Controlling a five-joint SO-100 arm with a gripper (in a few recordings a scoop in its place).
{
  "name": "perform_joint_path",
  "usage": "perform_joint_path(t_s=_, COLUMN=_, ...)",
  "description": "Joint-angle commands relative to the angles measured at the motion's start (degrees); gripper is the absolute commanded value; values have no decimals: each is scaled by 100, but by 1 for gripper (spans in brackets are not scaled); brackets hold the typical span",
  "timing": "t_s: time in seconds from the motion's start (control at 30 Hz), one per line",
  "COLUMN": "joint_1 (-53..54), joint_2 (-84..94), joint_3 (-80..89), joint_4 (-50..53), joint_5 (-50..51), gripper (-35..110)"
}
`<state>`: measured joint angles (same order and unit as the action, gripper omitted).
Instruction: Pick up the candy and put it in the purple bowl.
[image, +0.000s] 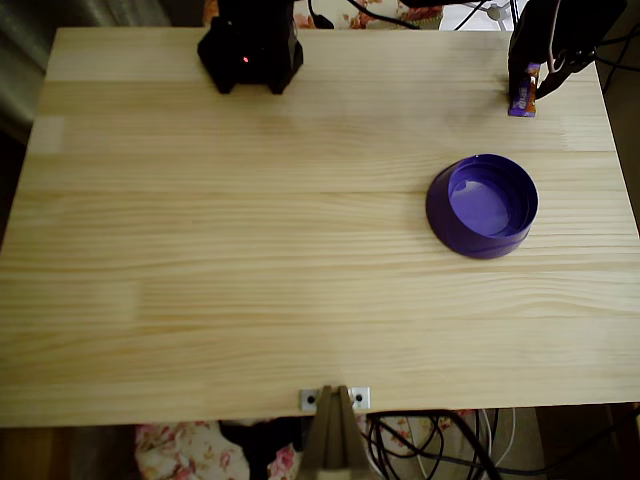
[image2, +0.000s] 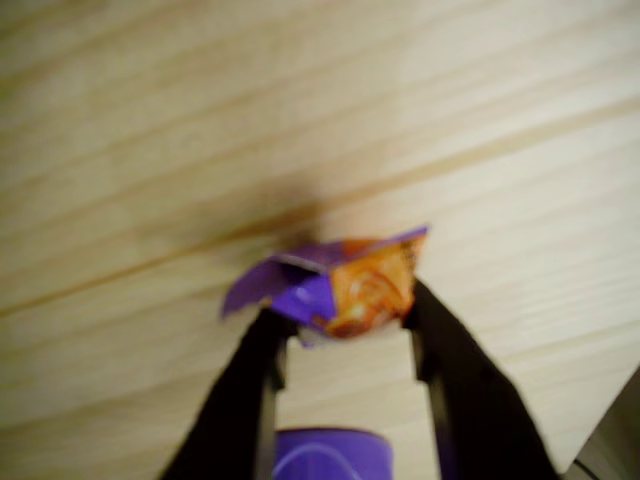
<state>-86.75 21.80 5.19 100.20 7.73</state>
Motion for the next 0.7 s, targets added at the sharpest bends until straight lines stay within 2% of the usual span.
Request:
perform_joint_path(t_s=0.0, joint_1=35, joint_2=545, joint_3=-70, joint_4=70, joint_5=88, gripper=2)
perform_joint_path(t_s=0.67, joint_1=466, joint_2=2004, joint_3=396, joint_4=70, joint_5=-800, gripper=0)
